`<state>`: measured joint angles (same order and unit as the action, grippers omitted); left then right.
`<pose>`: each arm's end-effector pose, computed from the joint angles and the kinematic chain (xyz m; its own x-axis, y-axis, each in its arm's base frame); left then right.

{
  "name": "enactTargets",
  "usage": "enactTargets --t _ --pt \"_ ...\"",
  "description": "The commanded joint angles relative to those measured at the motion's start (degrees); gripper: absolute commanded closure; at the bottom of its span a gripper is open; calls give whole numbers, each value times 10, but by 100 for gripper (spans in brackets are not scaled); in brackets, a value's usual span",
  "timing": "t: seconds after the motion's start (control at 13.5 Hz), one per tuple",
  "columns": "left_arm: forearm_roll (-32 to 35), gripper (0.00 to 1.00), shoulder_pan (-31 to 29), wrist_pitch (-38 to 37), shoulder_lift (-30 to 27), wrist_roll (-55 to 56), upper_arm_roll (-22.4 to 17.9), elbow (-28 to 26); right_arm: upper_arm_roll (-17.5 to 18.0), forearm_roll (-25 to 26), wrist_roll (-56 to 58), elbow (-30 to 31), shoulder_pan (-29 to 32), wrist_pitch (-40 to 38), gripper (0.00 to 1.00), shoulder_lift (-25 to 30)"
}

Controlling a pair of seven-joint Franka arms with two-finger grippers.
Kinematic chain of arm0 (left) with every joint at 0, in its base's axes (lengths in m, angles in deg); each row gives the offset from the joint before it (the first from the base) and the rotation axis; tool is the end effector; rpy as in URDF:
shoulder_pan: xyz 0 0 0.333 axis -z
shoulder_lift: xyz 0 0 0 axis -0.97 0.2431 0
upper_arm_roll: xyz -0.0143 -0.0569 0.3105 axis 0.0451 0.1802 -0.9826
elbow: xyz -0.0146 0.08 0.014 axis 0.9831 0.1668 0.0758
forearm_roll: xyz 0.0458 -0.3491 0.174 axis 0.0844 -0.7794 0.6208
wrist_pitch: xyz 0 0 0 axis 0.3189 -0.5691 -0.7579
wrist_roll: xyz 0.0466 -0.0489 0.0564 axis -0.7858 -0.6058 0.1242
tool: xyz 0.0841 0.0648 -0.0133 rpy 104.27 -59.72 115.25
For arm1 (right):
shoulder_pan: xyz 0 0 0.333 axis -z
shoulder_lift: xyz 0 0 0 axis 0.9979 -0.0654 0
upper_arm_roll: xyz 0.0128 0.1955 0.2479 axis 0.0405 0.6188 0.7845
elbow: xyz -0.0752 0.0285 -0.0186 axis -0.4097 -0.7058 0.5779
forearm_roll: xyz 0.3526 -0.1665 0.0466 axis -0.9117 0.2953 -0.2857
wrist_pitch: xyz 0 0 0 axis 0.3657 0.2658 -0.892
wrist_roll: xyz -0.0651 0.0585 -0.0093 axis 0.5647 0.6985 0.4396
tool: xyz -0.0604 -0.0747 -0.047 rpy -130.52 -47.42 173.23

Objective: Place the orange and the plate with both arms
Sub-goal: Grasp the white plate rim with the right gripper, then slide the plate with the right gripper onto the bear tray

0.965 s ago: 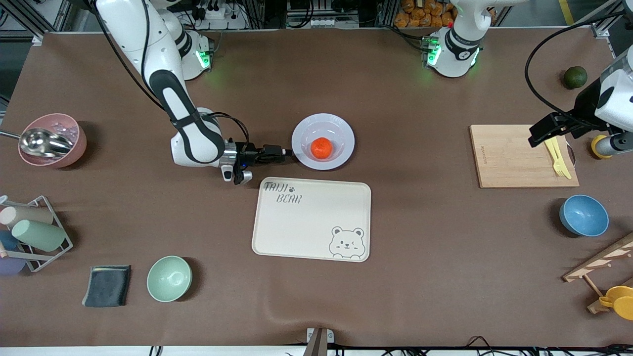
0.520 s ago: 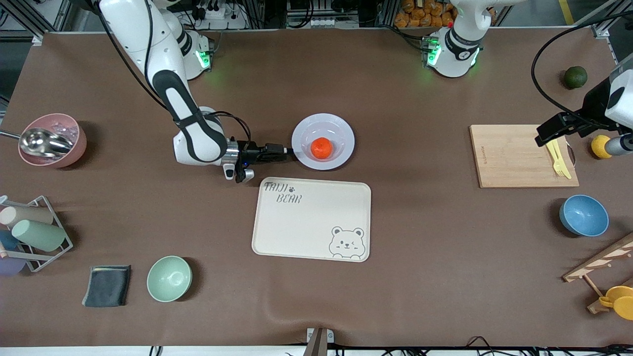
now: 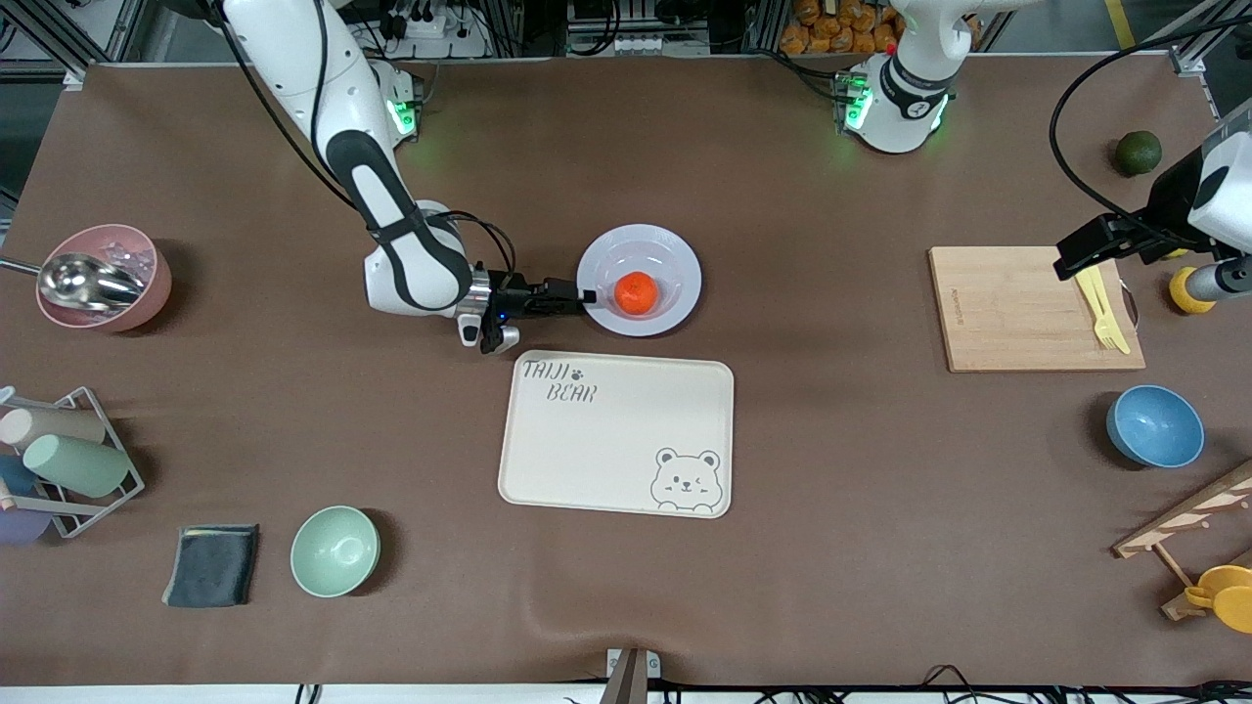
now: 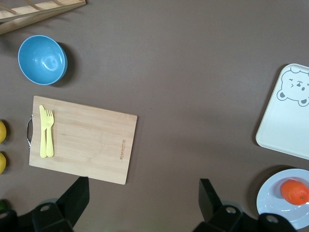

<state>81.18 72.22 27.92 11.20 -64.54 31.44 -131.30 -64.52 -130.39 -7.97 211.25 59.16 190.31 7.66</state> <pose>0.5543 -0.0342 0.6216 0.9811 0.1928 -0.0160 0.1926 -0.9812 -0.0114 0.4258 0.3019 0.1252 0.9866 0.0480 -0.1560 -0.1155 -0.4701 -0.8750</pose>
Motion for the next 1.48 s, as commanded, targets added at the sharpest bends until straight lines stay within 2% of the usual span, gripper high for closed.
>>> enactTargets --t 0.0,0.15,0.22,0.59,0.74,0.97,1.19,1.41 --pt "-18 0 -10 -7 -13 -16 6 -7 -3 -31 45 7 -4 3 75 -4" --pt "-27 0 -10 -6 -12 -16 5 -7 -3 -36 61 7 -4 3 95 -7" --pt "-27 0 -11 -7 -11 -16 5 -8 -3 -36 62 7 -3 3 100 -7" --pt "-28 0 -10 -4 -10 -15 6 -7 -3 -36 58 8 17 -21 100 2" --pt "-29 0 -9 -3 -10 -15 7 -7 -3 -50 59 13 32 -74 100 3" --pt "-41 0 -5 8 -10 -13 13 -7 -2 -61 55 22 45 -109 100 10" --pt "-41 0 -6 8 -9 -13 14 -7 -1 -92 51 26 44 -117 100 19" --pt "-41 0 -5 16 -7 -13 14 -7 -2 -95 30 25 67 -147 100 30"
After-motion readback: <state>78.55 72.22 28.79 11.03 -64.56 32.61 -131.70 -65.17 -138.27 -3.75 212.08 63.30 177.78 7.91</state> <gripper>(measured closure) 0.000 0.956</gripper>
